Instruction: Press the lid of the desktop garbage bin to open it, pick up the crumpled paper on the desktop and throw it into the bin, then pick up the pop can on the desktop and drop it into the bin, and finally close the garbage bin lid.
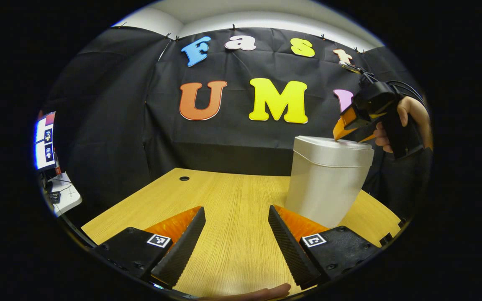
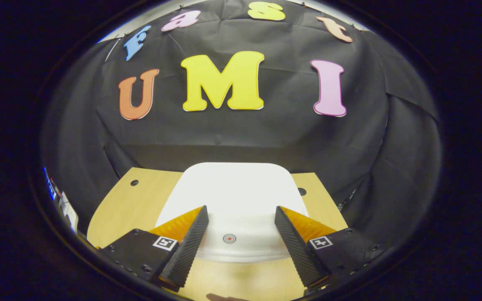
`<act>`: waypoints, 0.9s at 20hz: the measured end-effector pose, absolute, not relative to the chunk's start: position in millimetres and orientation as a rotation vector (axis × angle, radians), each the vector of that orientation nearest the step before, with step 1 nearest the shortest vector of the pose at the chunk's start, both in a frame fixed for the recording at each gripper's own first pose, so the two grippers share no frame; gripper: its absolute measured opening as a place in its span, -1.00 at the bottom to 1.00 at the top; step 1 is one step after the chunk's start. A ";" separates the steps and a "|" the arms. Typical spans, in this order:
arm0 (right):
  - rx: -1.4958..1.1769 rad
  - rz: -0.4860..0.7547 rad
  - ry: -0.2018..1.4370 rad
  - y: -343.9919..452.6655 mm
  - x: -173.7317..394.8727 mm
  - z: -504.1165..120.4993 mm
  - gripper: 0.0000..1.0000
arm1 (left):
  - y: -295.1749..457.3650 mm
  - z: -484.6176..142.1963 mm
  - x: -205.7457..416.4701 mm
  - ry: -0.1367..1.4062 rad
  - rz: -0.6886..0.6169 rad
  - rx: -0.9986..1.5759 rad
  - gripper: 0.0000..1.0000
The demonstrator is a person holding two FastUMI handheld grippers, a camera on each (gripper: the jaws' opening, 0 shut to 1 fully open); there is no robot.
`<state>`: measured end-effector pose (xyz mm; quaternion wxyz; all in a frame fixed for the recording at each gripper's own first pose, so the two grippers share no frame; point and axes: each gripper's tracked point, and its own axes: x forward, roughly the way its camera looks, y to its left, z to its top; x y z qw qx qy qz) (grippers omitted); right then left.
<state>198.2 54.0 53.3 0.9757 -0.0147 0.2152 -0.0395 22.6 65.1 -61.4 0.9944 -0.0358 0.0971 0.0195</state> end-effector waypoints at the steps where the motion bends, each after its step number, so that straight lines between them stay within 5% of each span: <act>1: -0.033 -0.073 0.403 56.1 194.8 52.7 0.97 | 66.0 -61.4 22.6 0.189 0.041 -0.074 0.96; 9: -0.040 -0.074 0.081 57.5 186.8 46.1 0.90 | 65.6 -65.8 23.0 0.206 0.048 -0.070 0.96; 18: -0.048 -0.063 -0.057 58.1 182.7 40.0 0.93 | 62.1 -71.4 25.6 0.224 0.046 -0.061 0.96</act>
